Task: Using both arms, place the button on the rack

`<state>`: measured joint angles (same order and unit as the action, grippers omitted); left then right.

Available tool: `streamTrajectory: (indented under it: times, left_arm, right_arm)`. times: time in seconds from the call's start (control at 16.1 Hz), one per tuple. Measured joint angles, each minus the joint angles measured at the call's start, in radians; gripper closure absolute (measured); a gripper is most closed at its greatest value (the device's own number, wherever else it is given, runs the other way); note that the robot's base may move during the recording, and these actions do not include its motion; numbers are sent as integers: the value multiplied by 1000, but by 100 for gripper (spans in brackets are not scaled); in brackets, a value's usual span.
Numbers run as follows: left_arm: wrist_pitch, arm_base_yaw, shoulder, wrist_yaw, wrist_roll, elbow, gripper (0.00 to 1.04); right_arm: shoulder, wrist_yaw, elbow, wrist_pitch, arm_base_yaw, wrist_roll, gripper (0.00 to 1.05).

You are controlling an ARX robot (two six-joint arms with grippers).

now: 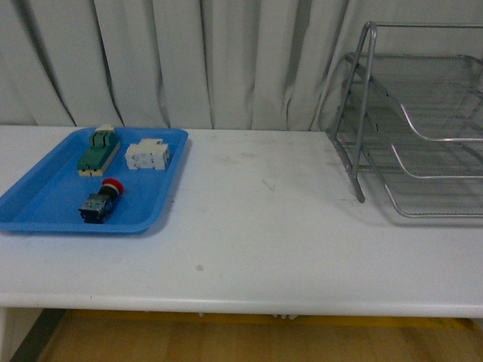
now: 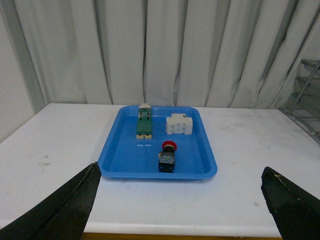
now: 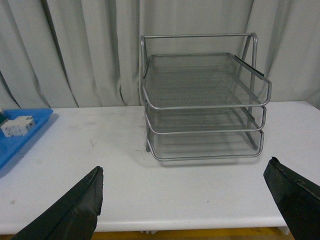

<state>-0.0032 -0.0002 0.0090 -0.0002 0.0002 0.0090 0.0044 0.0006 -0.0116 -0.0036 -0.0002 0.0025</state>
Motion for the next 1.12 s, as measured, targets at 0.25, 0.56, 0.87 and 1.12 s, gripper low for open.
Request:
streamTrajectory:
  times: [0.25,0.56,0.87,1.12]
  left_arm:
    - [0,0,0,0,0,0,7]
    - [0,0,0,0,0,0,7]
    - [0,0,0,0,0,0,7]
    - [0,0,0,0,0,0,7]
  right_arm:
    - [0,0,0,0,0,0,6]
    - [0,0,0,0,0,0,6]
    - [0,0,0,0,0,0,6]
    - [0,0,0,0,0,0,6]
